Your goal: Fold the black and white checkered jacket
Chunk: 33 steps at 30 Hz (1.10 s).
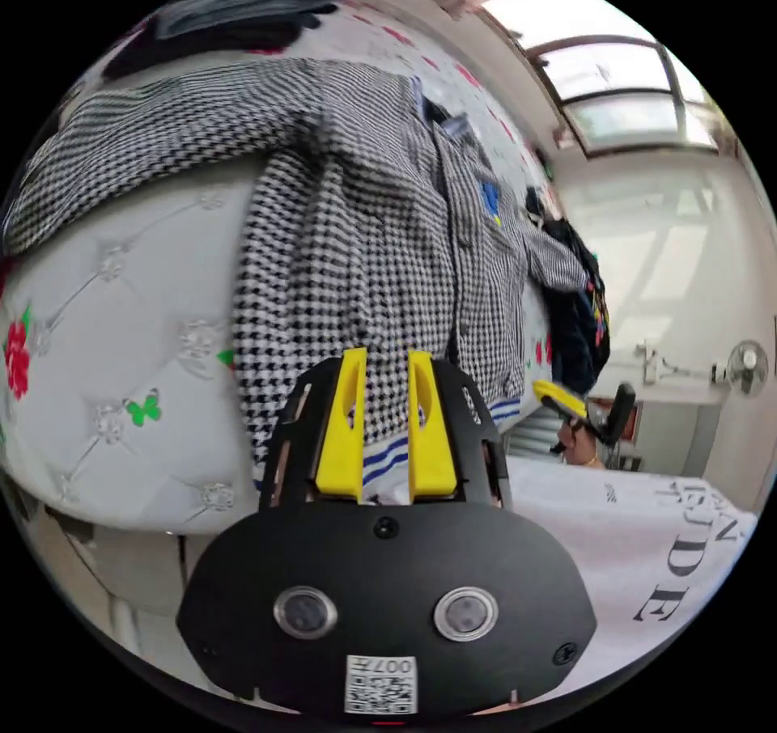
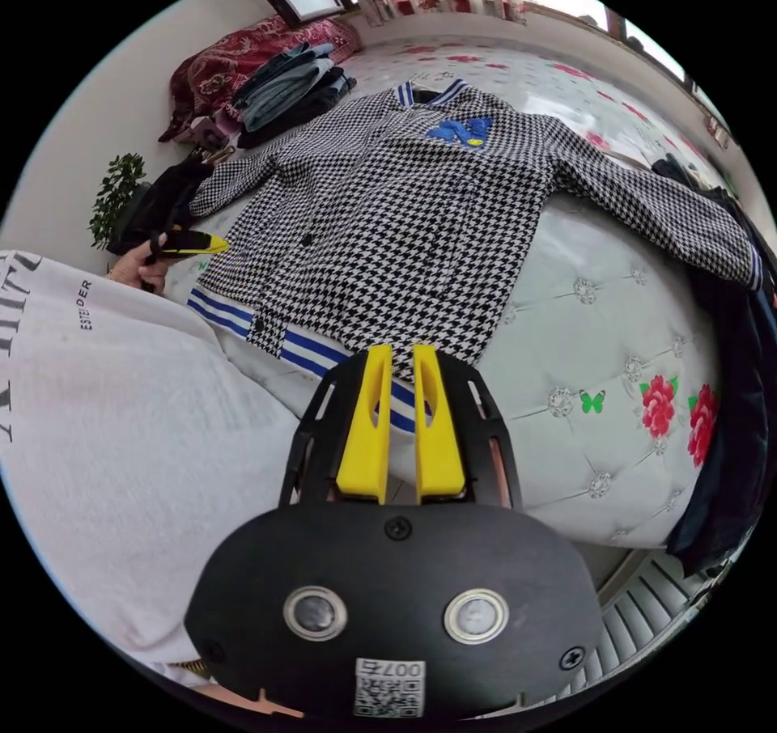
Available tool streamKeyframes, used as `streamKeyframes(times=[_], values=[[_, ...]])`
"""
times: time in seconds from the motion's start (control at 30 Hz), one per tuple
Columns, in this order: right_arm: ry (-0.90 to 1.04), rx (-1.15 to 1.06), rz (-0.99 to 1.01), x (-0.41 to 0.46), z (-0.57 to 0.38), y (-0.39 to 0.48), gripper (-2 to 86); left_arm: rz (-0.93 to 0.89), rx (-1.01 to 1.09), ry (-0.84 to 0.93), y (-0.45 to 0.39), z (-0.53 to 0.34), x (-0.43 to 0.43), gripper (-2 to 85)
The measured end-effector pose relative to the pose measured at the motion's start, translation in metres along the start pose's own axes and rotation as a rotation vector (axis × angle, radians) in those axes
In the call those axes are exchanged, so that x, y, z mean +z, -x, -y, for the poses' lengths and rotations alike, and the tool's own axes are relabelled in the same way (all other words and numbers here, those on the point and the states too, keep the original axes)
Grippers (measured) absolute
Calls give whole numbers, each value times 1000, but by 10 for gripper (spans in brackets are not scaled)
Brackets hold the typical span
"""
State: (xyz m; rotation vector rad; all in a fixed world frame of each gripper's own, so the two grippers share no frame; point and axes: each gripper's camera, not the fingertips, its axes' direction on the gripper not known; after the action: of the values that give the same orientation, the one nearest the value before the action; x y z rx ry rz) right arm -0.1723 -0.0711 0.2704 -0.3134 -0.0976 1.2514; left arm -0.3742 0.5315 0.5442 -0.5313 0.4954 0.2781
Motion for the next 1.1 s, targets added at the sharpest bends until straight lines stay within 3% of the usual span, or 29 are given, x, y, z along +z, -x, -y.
streamKeyframes(times=[0.1, 0.23, 0.47, 0.63, 0.8, 0.87, 0.93, 1.03, 1.1], values=[[-30, 20, 45, -7, 12, 3, 37, -44, -352, -286, 103, -10, -75, 111], [-27, 3, 92, -13, 41, 8, 33, 5, -566, -460, 178, -17, -126, 133], [-33, -57, 84, -26, 91, 24, 26, 120, -935, -493, 264, -21, -161, 115], [-26, -61, 100, -25, 125, 32, 17, -45, -857, -694, 257, -17, -167, 18], [-12, -71, 102, -25, 146, 35, 13, -146, -396, -853, 163, 34, -211, -2], [-11, -71, 95, -28, 153, 33, 12, -82, -172, -933, 97, 49, -259, -4], [-20, -64, 90, -34, 158, 27, 12, -12, -81, -1023, 67, 44, -292, -5], [-35, -38, 90, -39, 158, 14, 12, 206, -143, -1033, 64, 42, -313, -5], [-35, -6, 106, -40, 154, 3, 13, 196, -233, -959, 88, 43, -300, -5]])
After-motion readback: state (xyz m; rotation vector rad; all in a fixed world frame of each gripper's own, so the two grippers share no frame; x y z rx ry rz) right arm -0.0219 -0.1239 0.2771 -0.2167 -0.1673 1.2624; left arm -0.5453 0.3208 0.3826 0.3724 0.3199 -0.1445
